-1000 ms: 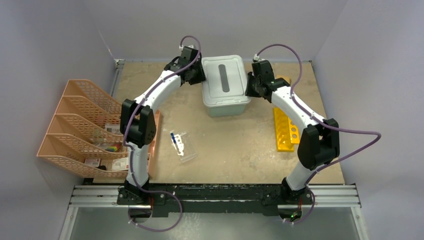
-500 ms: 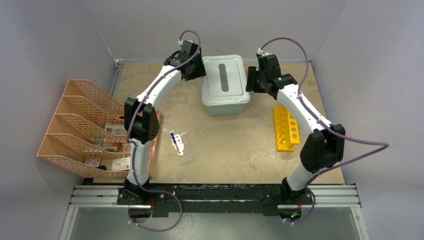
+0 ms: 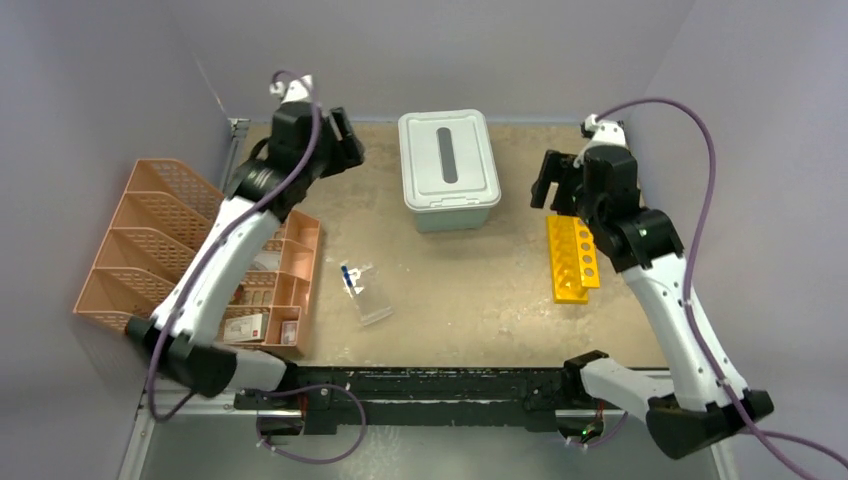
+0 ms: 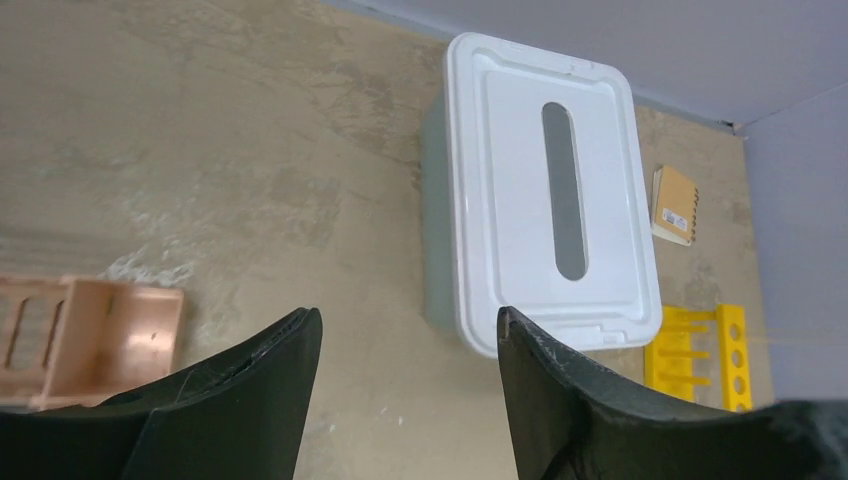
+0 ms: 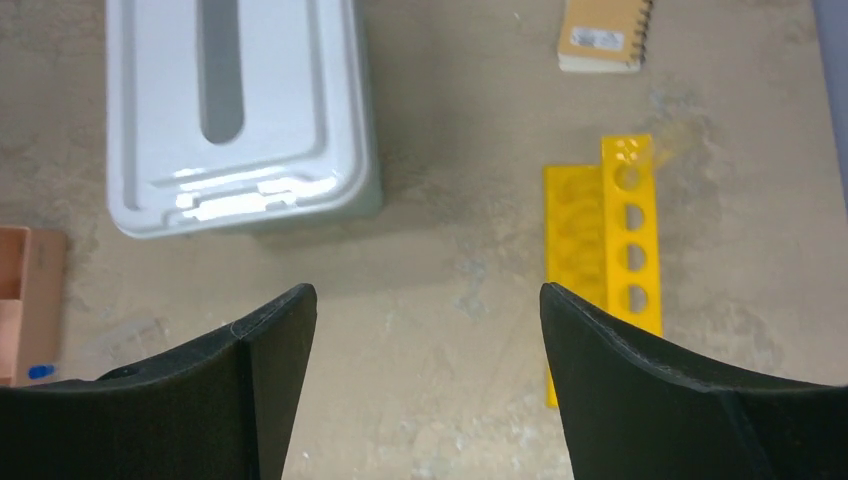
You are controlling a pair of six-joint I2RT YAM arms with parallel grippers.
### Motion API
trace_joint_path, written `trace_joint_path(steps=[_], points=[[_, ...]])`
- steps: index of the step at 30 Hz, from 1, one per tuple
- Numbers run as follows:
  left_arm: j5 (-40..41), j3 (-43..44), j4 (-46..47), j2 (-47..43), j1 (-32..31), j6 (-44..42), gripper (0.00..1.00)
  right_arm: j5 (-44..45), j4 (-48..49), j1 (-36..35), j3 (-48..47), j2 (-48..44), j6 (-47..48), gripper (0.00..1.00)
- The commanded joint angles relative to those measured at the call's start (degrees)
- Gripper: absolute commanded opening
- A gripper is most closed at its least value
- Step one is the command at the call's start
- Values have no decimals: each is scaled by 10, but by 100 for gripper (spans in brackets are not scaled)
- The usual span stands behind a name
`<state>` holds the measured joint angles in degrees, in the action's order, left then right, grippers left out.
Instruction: Organize the chemistry lab equipment
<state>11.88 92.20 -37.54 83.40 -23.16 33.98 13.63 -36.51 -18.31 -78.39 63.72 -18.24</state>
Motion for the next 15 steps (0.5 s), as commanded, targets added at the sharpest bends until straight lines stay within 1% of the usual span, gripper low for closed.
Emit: trace_joint_path(steps=[1,4,8,9,10,15], points=[[64,-93,-18,-130,3,19,64,44,-82,1,67,-76,-31,86],[97,-127,-54,-204,3,23,64,59,-92,2,95,-137,-36,89],[124,-137,-95,-286,3,17,64,64,-112,2,79,-177,-40,95],[131,-137,-103,-305,3,12,64,66,-120,1,72,-183,-39,98],[140,-135,-111,-323,3,8,64,69,-126,2,67,-191,-39,99],[166,-93,-164,-386,3,-13,67,78,-129,2,26,-233,-24,99]])
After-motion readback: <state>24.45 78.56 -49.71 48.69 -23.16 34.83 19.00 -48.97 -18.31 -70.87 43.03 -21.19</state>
